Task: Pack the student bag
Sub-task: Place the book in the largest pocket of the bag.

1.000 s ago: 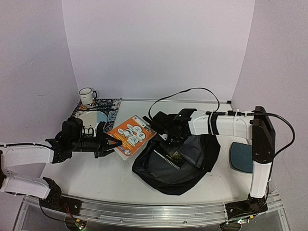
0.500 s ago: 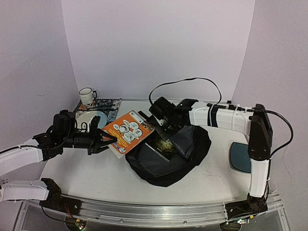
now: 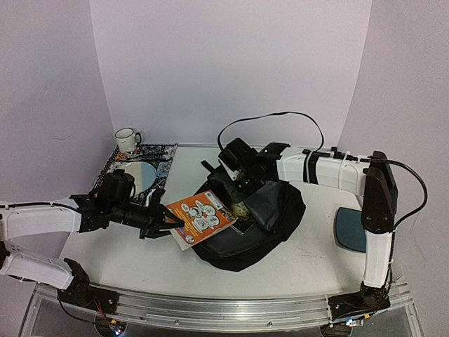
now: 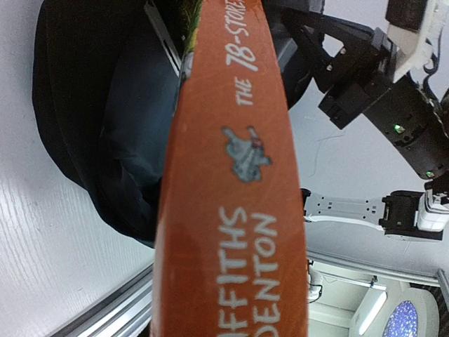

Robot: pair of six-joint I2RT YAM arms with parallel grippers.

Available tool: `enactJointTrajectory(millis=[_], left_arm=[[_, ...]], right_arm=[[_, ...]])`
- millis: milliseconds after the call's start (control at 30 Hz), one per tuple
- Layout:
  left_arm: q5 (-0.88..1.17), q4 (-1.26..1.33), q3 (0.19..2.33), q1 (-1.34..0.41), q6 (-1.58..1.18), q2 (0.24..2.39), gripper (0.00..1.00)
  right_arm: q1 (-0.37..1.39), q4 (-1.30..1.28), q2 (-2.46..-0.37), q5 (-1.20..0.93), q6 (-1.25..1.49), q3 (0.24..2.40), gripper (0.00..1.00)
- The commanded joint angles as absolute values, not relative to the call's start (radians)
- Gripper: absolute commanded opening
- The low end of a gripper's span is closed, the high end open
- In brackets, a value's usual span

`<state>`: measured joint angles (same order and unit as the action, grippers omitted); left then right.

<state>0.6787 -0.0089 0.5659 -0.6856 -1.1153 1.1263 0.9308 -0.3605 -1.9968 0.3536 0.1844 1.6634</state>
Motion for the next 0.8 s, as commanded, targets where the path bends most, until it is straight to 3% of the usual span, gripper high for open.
enactJointTrajectory(millis=[0,400,767], left_arm=[[0.672,0.167,0.632,-0.697,-1.102,1.177,0.00],[0.661,0.274,0.761,-0.742,-1.115,1.347,0.00],[0.571,0.321,0.755,-0.745,-1.184,1.466,0.00]], right_arm=[[0.934,-0.282,-1.958,0.314,0.195,1.699,0.00],[0.934,-0.231,-1.893,0.281,0.200,1.628,0.00],[0.934,-0.191,-1.864,0.213,0.206,1.599,0.00]])
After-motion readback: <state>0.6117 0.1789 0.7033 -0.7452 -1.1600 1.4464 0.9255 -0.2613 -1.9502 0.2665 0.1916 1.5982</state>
